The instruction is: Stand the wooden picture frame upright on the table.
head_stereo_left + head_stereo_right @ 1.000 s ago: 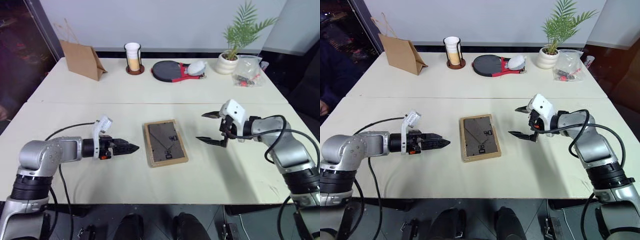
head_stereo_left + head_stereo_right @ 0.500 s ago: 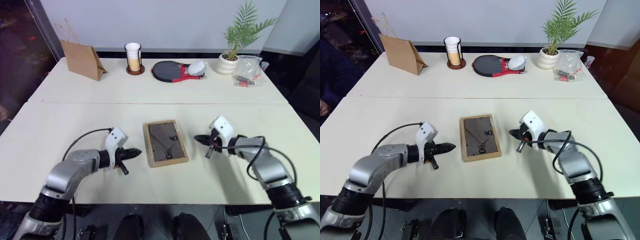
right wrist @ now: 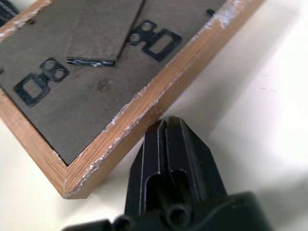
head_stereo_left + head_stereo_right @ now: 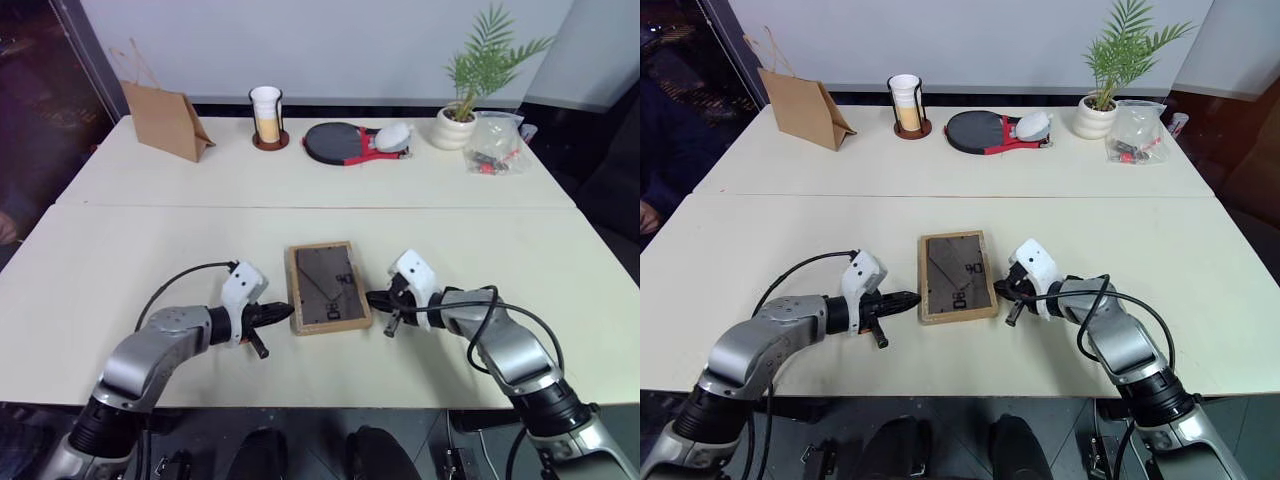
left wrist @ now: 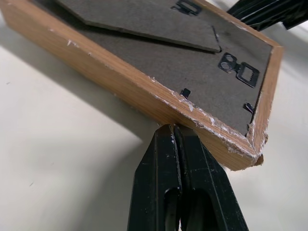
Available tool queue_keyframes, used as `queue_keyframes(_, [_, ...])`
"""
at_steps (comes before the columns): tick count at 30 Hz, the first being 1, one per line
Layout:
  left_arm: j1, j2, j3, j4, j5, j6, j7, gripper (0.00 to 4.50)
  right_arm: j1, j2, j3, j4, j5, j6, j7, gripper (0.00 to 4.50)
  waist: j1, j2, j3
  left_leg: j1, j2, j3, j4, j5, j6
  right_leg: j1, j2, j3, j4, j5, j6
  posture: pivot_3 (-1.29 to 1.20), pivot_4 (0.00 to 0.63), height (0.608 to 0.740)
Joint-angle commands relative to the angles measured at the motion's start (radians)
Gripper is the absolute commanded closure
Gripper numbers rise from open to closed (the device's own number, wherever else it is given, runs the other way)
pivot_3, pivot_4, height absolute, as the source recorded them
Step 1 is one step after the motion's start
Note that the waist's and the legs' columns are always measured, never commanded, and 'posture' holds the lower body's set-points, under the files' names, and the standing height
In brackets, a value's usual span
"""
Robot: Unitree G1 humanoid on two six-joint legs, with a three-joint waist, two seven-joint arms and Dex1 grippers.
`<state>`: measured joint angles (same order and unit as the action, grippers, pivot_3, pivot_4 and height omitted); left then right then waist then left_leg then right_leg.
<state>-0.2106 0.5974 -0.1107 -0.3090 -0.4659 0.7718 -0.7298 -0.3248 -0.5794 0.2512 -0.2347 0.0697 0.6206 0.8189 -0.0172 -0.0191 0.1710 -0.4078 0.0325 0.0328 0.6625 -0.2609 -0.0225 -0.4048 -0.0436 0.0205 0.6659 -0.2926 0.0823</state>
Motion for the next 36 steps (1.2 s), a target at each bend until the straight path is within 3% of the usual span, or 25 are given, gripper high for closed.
queue_keyframes(1, [0.011, 0.033, 0.042, -0.040, -0.031, 0.008, -0.034, 4.48, 0.002, 0.009, 0.031, -0.075, 0.035, 0.012, 0.029, 4.48, 0.000, 0.000, 0.000, 0.000, 0.000, 0.000, 0.000, 0.000, 0.000, 0.000, 0.000, 0.000, 0.000, 0.000, 0.000, 0.00, 0.150, 0.740])
queue_keyframes(6, [0.033, 0.073, 0.054, -0.057, -0.039, 0.016, -0.062, 4.48, 0.008, 0.003, 0.056, -0.091, 0.031, 0.014, 0.039, 4.48, 0.002, 0.000, 0.000, 0.000, 0.000, 0.000, 0.000, 0.000, 0.000, 0.000, -0.001, 0.000, 0.000, 0.000, 0.000, 0.00, 0.150, 0.740])
queue_keyframes(20, [0.033, 0.050, 0.015, -0.080, -0.054, 0.040, -0.097, 4.48, 0.000, -0.063, -0.009, -0.089, 0.040, 0.011, 0.046, 4.48, 0.005, 0.000, 0.000, 0.000, -0.001, 0.000, 0.000, 0.000, 0.000, 0.000, -0.001, 0.000, -0.001, 0.000, 0.000, 0.00, 0.150, 0.740])
queue_keyframes(28, [-0.022, 0.155, 0.193, 0.036, -0.139, 0.128, -0.135, 4.48, 0.025, -0.189, -0.155, -0.147, 0.128, -0.003, 0.114, 4.48, 0.004, 0.000, 0.000, 0.000, 0.000, 0.000, 0.000, 0.000, 0.000, 0.000, -0.001, -0.001, -0.001, 0.000, 0.000, 0.00, 0.150, 0.740])
queue_keyframes(31, [-0.071, 0.157, 0.282, 0.089, -0.269, 0.298, -0.132, 3.61, 0.001, -0.230, -0.172, -0.133, 0.105, -0.068, 0.120, 4.50, 0.003, 0.000, 0.000, 0.000, -0.001, 0.000, 0.000, 0.000, 0.000, 0.000, -0.001, -0.002, -0.001, 0.000, 0.000, 0.00, 0.150, 0.740])
queue_keyframes(36, [-0.208, 0.014, 0.455, 0.211, -0.412, 0.653, 0.065, 1.41, 0.000, -0.281, -0.099, -0.069, 0.024, -0.227, 0.163, 4.50, 0.006, -0.001, 0.000, -0.001, -0.001, 0.000, 0.000, -0.001, 0.001, 0.000, -0.001, -0.002, -0.001, 0.000, 0.001, 0.00, 0.150, 0.740])
